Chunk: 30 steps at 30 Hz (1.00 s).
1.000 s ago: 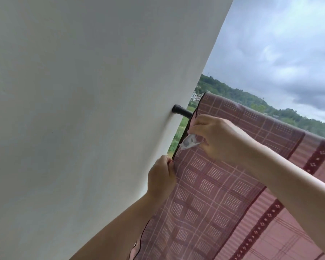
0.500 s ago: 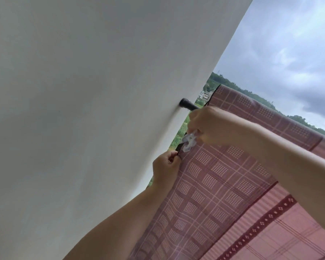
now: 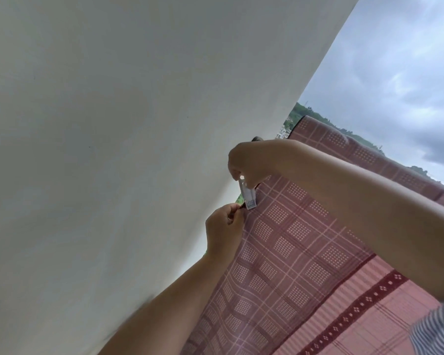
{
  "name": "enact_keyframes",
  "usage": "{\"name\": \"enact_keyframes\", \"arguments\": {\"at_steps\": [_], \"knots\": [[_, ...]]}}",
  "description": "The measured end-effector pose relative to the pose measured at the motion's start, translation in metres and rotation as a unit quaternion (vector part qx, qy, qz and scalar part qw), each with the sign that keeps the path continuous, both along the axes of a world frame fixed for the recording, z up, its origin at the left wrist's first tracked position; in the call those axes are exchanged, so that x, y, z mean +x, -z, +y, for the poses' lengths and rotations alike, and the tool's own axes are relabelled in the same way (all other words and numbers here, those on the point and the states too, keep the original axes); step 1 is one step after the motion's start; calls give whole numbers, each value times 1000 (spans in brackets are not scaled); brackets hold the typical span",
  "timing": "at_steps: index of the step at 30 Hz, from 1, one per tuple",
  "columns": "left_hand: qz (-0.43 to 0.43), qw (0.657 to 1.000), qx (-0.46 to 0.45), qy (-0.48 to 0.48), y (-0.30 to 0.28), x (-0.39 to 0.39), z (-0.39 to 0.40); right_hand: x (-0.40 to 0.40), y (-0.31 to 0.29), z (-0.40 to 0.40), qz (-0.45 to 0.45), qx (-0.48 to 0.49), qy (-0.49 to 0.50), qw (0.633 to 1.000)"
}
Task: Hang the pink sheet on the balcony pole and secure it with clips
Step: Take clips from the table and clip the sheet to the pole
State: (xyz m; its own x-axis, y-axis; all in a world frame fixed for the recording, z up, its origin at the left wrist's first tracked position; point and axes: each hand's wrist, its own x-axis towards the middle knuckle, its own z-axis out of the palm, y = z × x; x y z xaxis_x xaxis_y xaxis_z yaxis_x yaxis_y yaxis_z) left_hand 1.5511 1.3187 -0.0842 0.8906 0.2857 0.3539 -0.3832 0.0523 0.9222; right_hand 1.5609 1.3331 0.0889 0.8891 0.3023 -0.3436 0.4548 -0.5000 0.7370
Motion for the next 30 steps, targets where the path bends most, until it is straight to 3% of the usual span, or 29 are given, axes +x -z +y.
{"name": "enact_keyframes", "arguments": {"at_steps": [7, 9, 12, 14, 16, 19, 22, 27, 30], "knots": [[40, 997, -38, 48, 11, 3, 16, -3, 9, -28, -10, 52, -1, 999], [102, 987, -108, 64, 25, 0, 32, -11, 17, -39, -56, 43, -64, 996], [202, 932, -286, 92, 54, -5, 58, -31, 44, -46, -114, 10, -224, 968], [248, 903, -343, 80, 75, -6, 72, -43, 75, -45, -47, -6, -245, 968], [259, 900, -341, 86, 94, -10, 85, -48, 121, -46, 40, -50, -247, 967], [264, 903, -318, 119, 117, -20, 97, -34, 187, -49, 95, -34, -177, 979], [282, 900, -299, 144, 137, -30, 105, -10, 225, -44, 89, -28, -74, 993], [339, 874, -321, 133, 154, -38, 107, 15, 236, -31, 139, -58, 39, 988], [379, 875, -280, 111, 165, -38, 107, 18, 242, -30, 164, -50, 52, 984]]}}
